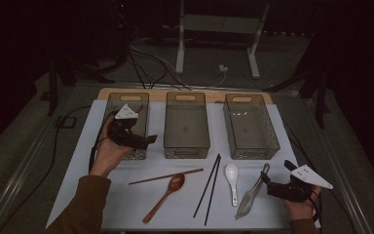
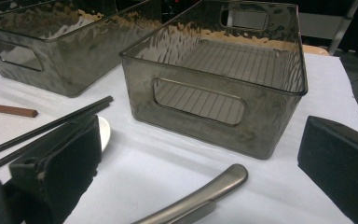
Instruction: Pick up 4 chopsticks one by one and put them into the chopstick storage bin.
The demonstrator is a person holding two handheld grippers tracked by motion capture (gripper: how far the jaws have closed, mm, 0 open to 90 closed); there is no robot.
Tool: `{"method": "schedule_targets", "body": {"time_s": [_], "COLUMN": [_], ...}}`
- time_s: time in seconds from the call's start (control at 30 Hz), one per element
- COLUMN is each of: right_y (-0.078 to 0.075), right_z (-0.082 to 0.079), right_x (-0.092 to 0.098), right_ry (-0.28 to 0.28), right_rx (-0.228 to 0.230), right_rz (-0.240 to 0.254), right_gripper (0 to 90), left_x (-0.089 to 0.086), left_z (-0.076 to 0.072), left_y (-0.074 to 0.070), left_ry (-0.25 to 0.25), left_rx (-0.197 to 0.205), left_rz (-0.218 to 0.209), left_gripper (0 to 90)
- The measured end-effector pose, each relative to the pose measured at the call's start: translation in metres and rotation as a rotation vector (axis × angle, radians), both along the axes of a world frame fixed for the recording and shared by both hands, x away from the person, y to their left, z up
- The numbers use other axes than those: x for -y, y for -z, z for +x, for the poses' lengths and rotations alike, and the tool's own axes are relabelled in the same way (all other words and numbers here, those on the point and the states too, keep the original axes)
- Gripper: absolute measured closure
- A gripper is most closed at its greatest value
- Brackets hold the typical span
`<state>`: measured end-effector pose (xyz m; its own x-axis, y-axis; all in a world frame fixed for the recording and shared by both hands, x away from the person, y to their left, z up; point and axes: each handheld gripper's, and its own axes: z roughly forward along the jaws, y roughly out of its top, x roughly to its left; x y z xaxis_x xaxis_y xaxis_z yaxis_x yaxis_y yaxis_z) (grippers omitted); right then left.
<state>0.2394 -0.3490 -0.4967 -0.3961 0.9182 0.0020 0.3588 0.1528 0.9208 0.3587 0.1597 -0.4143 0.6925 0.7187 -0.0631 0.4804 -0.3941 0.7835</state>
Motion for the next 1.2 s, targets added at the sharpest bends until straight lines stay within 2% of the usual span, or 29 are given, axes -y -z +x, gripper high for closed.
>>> {"method": "schedule_targets", "body": {"time_s": [0.23, 0.43, 0.57, 0.7, 0.8, 0.87, 1.0, 1.07, 1.2], "right_y": [0.000, 0.000, 0.000, 0.000, -0.001, -0.001, 0.000, 0.000, 0.000], "right_z": [0.000, 0.000, 0.000, 0.000, -0.001, 0.000, 0.000, 0.000, 0.000], "right_x": [0.000, 0.000, 0.000, 0.001, 0.001, 0.001, 0.000, 0.000, 0.000], "right_ry": [-0.001, 0.000, -0.001, 0.000, -0.002, -0.002, -0.002, -0.002, -0.001], "right_rx": [0.000, 0.000, 0.001, 0.001, 0.006, 0.005, 0.000, 0.002, 0.000], "right_rz": [-0.001, -0.001, -0.003, 0.001, -0.002, -0.003, -0.003, -0.004, -0.001], "right_gripper": [0.0, 0.0, 0.0, 0.0, 0.0, 0.0, 0.0, 0.0, 0.0], "left_x": [0.013, 0.027, 0.036, 0.043, 0.045, 0.046, 0.048, 0.048, 0.053], "left_z": [-0.014, -0.024, -0.031, -0.035, -0.038, -0.039, -0.039, -0.040, -0.040], "left_y": [0.014, 0.027, 0.033, 0.038, 0.042, 0.044, 0.052, 0.056, 0.068], "left_ry": [0.062, 0.151, 0.193, 0.214, 0.229, 0.240, 0.241, 0.247, 0.259], "left_rx": [-0.014, -0.036, -0.043, -0.051, -0.041, -0.051, -0.065, -0.073, -0.104], "left_rz": [0.012, 0.058, 0.071, 0.098, 0.111, 0.110, 0.141, 0.132, 0.168], "left_gripper": [0.9, 1.8, 1.8, 1.8, 5.8, 7.4, 8.7, 15.2, 16.3]}}
